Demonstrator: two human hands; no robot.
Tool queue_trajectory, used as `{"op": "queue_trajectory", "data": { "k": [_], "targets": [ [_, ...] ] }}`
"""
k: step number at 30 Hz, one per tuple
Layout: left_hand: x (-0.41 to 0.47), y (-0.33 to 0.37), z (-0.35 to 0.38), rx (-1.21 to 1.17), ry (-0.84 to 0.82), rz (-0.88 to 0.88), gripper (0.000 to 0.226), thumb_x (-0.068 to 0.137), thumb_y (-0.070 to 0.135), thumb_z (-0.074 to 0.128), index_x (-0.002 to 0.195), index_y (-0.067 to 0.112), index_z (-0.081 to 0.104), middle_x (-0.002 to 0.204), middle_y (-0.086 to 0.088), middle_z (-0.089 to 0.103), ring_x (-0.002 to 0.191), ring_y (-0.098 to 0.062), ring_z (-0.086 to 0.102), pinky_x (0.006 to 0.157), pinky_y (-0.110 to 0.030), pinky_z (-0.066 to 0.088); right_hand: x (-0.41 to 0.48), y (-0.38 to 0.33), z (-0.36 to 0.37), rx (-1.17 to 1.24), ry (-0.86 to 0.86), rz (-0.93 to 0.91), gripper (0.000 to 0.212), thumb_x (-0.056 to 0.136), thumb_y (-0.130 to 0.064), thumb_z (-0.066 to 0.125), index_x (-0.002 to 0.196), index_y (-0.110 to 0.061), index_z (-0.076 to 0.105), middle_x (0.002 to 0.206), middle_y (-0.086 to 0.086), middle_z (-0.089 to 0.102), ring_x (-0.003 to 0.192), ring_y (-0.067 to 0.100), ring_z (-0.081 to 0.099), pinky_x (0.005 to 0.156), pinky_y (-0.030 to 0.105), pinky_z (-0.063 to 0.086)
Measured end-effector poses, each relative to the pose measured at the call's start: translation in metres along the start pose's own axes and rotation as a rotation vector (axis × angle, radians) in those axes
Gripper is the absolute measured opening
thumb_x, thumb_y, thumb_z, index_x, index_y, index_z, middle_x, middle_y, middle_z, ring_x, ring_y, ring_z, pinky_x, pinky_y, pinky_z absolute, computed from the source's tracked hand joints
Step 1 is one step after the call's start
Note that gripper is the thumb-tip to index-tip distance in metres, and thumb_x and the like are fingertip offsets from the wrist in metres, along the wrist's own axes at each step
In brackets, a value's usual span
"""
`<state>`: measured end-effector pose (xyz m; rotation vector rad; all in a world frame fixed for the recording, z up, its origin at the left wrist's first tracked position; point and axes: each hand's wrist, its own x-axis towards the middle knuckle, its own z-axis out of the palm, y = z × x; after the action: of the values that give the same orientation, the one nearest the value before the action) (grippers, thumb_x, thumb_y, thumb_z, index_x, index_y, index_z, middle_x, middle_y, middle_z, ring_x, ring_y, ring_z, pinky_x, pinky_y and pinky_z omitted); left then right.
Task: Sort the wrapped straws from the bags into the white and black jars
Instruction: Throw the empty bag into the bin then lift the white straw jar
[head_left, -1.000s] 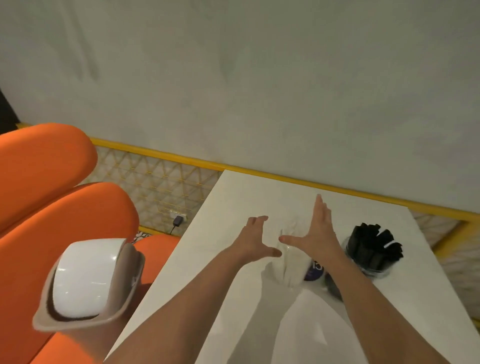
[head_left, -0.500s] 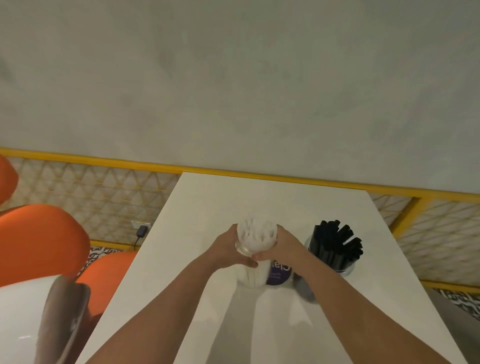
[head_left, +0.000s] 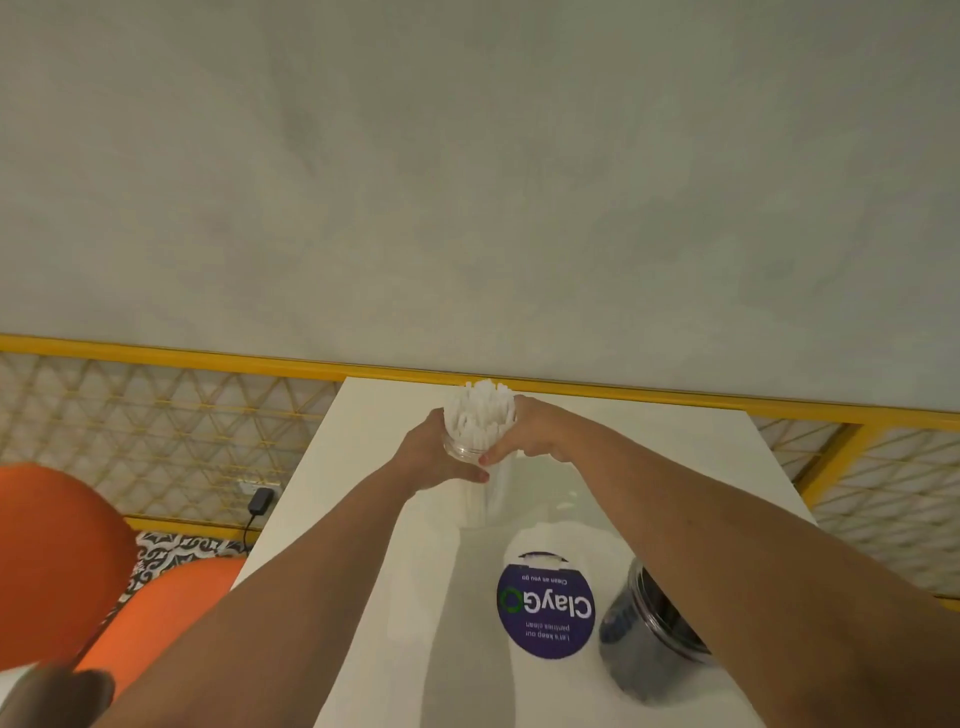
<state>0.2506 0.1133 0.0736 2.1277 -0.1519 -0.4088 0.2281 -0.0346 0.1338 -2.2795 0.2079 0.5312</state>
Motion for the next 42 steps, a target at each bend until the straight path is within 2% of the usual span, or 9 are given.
{"op": "queue_trajectory", "data": {
  "k": [9, 13, 18, 23, 27, 31, 37, 39, 42],
  "targets": [
    [0.022, -0.009, 0.008, 0.008, 0.003, -0.011, 0.093, 0.059, 0.016, 0.089, 0.136, 0.013, 0.035, 0.132, -0.002, 0.05, 0.123, -0.024, 0.047, 0.096, -0.033, 0.043, 0.032, 0.014, 0.001, 0.081, -0.049, -0.03, 0.061, 0.065, -0.001, 0.081, 0.121, -0.01, 0.058, 0.125, 0.005, 0.061, 0.116, 0.021, 0.053, 0.093, 0.03, 0.041],
    [0.013, -0.004, 0.01, -0.021, 0.011, -0.016, 0.101, 0.057, 0.018, 0.09, 0.138, 0.013, 0.03, 0.136, -0.003, 0.047, 0.125, -0.026, 0.045, 0.101, -0.038, 0.043, 0.034, 0.016, 0.004, 0.004, -0.011, -0.042, 0.067, 0.059, -0.008, 0.085, 0.12, -0.013, 0.058, 0.122, 0.005, 0.061, 0.119, 0.024, 0.053, 0.103, 0.041, 0.043],
    [0.001, -0.008, 0.009, 0.046, 0.038, -0.01, 0.129, 0.028, 0.054, 0.084, 0.138, 0.017, 0.028, 0.133, -0.004, 0.042, 0.127, -0.027, 0.036, 0.102, -0.05, 0.042, 0.009, 0.016, -0.017, -0.225, 0.024, 0.052, 0.087, 0.076, -0.029, 0.076, 0.143, -0.006, 0.026, 0.146, 0.009, 0.037, 0.134, 0.028, 0.037, 0.104, 0.037, 0.036],
    [-0.04, 0.004, 0.015, 0.086, 0.1, 0.078, 0.099, 0.065, 0.021, 0.085, 0.143, 0.015, 0.024, 0.137, -0.004, 0.035, 0.129, -0.027, 0.03, 0.102, -0.041, 0.034, -0.044, 0.032, -0.049, -0.376, -0.036, 0.065, 0.097, 0.075, -0.046, 0.072, 0.149, -0.015, 0.018, 0.155, 0.003, 0.023, 0.141, 0.024, 0.026, 0.113, 0.038, 0.027],
    [-0.07, 0.014, 0.03, 0.09, 0.153, 0.14, 0.086, 0.071, 0.019, 0.08, 0.141, 0.016, 0.03, 0.139, -0.01, 0.034, 0.127, -0.028, 0.039, 0.103, -0.038, 0.039, -0.09, 0.062, -0.071, -0.307, -0.071, 0.087, 0.092, 0.075, -0.052, 0.068, 0.148, -0.021, 0.022, 0.153, -0.001, 0.03, 0.141, 0.022, 0.026, 0.116, 0.039, 0.023],
    [-0.094, 0.032, 0.06, 0.139, 0.033, 0.201, 0.068, 0.076, 0.022, 0.077, 0.134, 0.017, 0.042, 0.137, -0.009, 0.038, 0.125, -0.025, 0.043, 0.1, -0.033, 0.039, -0.13, 0.101, -0.083, -0.08, -0.066, 0.119, 0.096, 0.07, -0.059, 0.066, 0.148, -0.022, 0.022, 0.154, -0.001, 0.026, 0.141, 0.021, 0.026, 0.116, 0.038, 0.026],
    [-0.115, 0.044, 0.112, 0.188, -0.3, 0.156, 0.092, 0.07, 0.025, 0.082, 0.144, 0.021, 0.026, 0.145, -0.005, 0.032, 0.128, -0.027, 0.043, 0.101, -0.041, 0.046, -0.172, 0.168, -0.074, 0.202, -0.05, 0.148, 0.089, 0.083, -0.031, 0.067, 0.15, -0.017, 0.01, 0.157, -0.002, 0.015, 0.145, 0.016, 0.014, 0.117, 0.035, 0.021],
    [-0.12, 0.047, 0.125, 0.216, -0.353, 0.154, 0.103, 0.068, 0.026, 0.083, 0.147, 0.021, 0.018, 0.15, -0.006, 0.027, 0.133, -0.027, 0.038, 0.105, -0.043, 0.042, -0.177, 0.189, -0.065, 0.255, -0.073, 0.163, 0.101, 0.076, -0.029, 0.074, 0.15, -0.017, 0.007, 0.158, -0.002, 0.012, 0.146, 0.018, 0.011, 0.118, 0.035, 0.019],
    [-0.123, 0.052, 0.141, 0.178, -0.384, 0.152, 0.113, 0.066, 0.021, 0.085, 0.15, 0.018, 0.009, 0.154, -0.005, 0.022, 0.138, -0.028, 0.032, 0.11, -0.043, 0.036, -0.178, 0.209, -0.042, 0.224, -0.105, 0.137, 0.133, 0.046, -0.046, 0.089, 0.15, -0.025, 0.008, 0.157, -0.004, 0.015, 0.145, 0.02, 0.014, 0.118, 0.036, 0.018]
  ]
}}
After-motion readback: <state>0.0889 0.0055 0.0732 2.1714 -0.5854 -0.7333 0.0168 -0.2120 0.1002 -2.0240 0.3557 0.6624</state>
